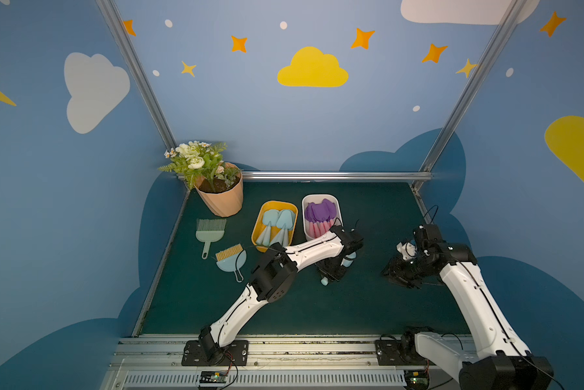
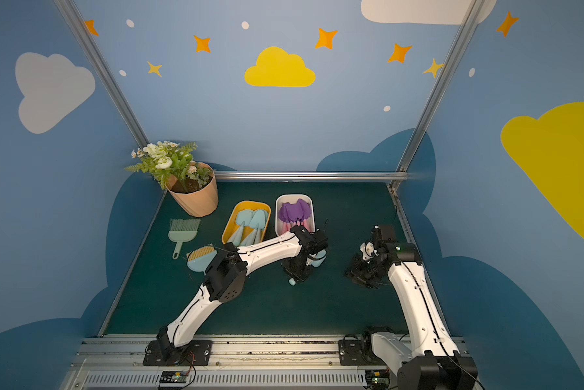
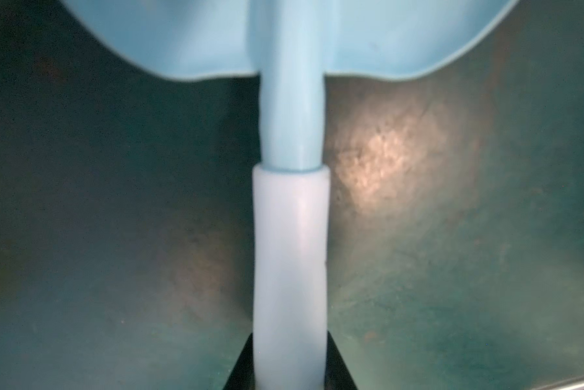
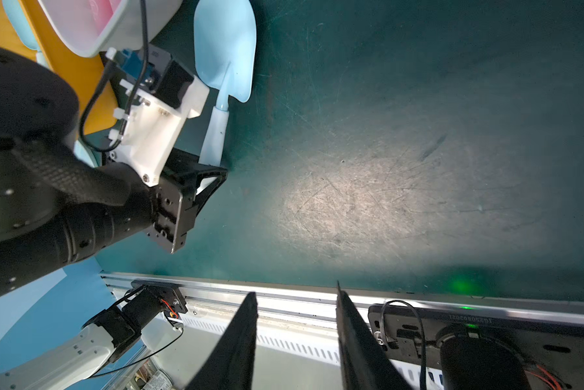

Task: Sort the small shovels by color and place them into the storage box
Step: Pick up the shovel from the center of the board.

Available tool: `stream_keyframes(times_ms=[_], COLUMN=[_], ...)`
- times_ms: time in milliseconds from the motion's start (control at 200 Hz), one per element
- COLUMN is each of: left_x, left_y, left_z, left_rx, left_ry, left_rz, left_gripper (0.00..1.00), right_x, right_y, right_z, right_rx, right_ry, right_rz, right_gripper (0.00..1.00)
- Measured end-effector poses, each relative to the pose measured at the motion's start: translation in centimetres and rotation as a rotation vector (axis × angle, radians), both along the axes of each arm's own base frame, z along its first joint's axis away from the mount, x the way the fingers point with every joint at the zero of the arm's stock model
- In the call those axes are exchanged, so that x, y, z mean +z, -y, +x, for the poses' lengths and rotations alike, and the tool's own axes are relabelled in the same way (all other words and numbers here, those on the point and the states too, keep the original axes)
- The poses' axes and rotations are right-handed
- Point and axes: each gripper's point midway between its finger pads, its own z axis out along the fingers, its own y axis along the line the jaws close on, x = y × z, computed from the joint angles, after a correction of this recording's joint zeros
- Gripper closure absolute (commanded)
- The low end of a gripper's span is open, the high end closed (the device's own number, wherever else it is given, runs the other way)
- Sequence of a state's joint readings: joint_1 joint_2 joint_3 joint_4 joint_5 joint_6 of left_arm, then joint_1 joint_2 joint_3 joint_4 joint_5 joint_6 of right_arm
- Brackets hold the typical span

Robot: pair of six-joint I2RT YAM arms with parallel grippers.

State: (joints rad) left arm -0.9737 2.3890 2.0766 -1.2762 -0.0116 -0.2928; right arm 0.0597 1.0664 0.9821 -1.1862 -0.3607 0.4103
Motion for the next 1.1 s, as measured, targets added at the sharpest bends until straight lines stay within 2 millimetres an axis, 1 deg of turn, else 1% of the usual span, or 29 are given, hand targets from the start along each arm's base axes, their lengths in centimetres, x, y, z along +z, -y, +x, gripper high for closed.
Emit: stream_keyframes(times_ms=[260,410,501,701,836,971,1096], left_x=[2.7,4.2,5.6,9.5,11.4,12.9,14.5], left_y=[-0.7,-1.1,-1.5,-2.2,-3.0,-4.4,-6.4], left_z=[-2.4,-3.3,-3.6,-3.7,-3.8,-3.3,-2.0], left_rx=[-0.021,-0.021,-0.013,0.010,0.036,0.080,0.150], left_ry=[-0.007,0.000,0.012,0.058,0.079,0.093,0.116], left_rz=[-0.024,-0.042,-0.058,-0.113,-0.137,-0.157,-0.184], left_gripper=[0.98,0.97,0.98,0.98,0.98,0.98,0.98], right_x=[0.0,0.0,0.0,0.1,0.1,0.1,0.2], right_y=[0.0,-0.1,-0.1,-0.1,-0.2,-0.3,-0.4], right_z=[0.0,0.0,0.0,0.0,0.0,0.0,-0.1], right_rx=[0.000,0.000,0.000,0.001,0.001,0.003,0.004], right_ry=[0.000,-0.001,-0.001,-0.001,-0.001,-0.002,-0.002], right_rz=[0.001,0.003,0.005,0.008,0.010,0.018,0.023], right_gripper=[0.60,0.60,0.60,0.60,0.60,0.60,0.60])
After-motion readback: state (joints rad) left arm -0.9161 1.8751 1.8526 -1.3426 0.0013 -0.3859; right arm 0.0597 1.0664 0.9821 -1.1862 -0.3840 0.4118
